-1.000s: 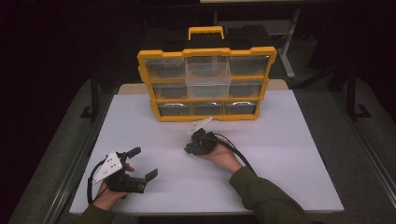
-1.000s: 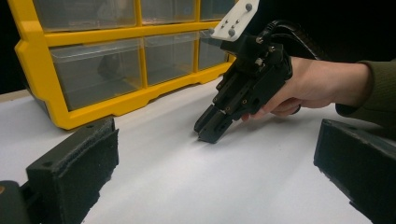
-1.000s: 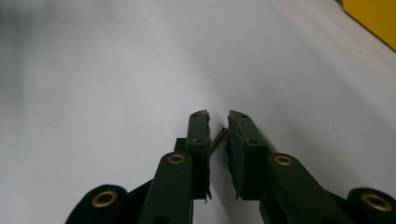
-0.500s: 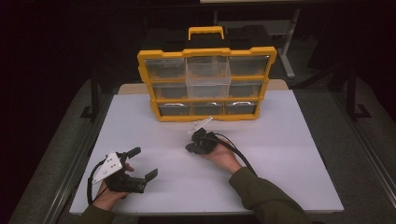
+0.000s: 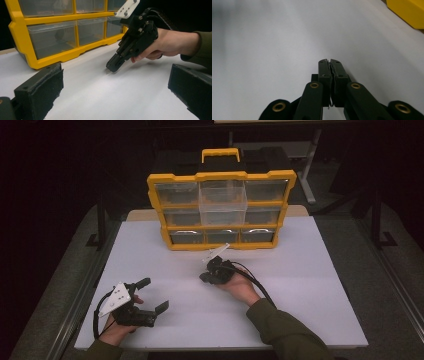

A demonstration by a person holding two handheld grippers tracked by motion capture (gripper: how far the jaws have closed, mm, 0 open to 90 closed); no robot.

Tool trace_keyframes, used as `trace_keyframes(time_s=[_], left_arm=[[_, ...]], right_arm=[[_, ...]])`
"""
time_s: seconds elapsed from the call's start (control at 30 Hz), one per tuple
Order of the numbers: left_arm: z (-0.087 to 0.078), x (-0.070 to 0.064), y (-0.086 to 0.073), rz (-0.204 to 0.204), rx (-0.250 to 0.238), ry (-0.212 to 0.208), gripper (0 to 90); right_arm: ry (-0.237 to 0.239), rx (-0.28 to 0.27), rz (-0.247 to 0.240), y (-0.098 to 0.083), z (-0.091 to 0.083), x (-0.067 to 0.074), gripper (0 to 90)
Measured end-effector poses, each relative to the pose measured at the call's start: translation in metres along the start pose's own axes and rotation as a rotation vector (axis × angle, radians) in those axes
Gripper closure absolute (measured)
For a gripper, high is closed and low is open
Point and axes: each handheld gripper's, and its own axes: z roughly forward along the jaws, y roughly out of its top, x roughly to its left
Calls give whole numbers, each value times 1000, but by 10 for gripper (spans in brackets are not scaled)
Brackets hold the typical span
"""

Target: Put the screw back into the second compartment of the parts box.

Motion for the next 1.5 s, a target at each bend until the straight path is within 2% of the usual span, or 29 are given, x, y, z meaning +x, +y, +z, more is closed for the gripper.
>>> trace_keyframes(time_s=[0.27, 0.4, 0.43, 0.77, 0.8, 1.03, 1.33, 1.4, 1.47, 1.5], left_arm=[[0, 0, 0, -1, 0, 1, 0], [0, 0, 0, 0, 0, 0, 0], [0, 0, 0, -1, 0, 0, 0], [0, 0, 0, -3, 1, 1, 0], [0, 0, 0, -2, 1, 0, 0], [0, 0, 0, 1, -1, 0, 0], [0, 0, 0, -2, -4, 1, 0], [0, 0, 0, -4, -6, 0, 0], [0, 0, 0, -6, -5, 0, 0], [0, 0, 0, -1, -3, 0, 0]], right_arm=[[8, 1, -20, 1, -12, -1, 873], [13, -8, -17, 2, -20, -2, 873], [15, -6, 6, 3, -23, -1, 873], [27, -15, 5, 3, -43, -3, 873], [34, -15, 18, 3, -45, -2, 873], [32, -16, 3, 2, -58, -5, 873], [41, -30, 28, 2, -79, -7, 873], [43, -29, 27, 1, -83, -7, 873], [36, -32, 7, 1, -87, -9, 873], [43, -40, 20, 1, -89, -9, 873]])
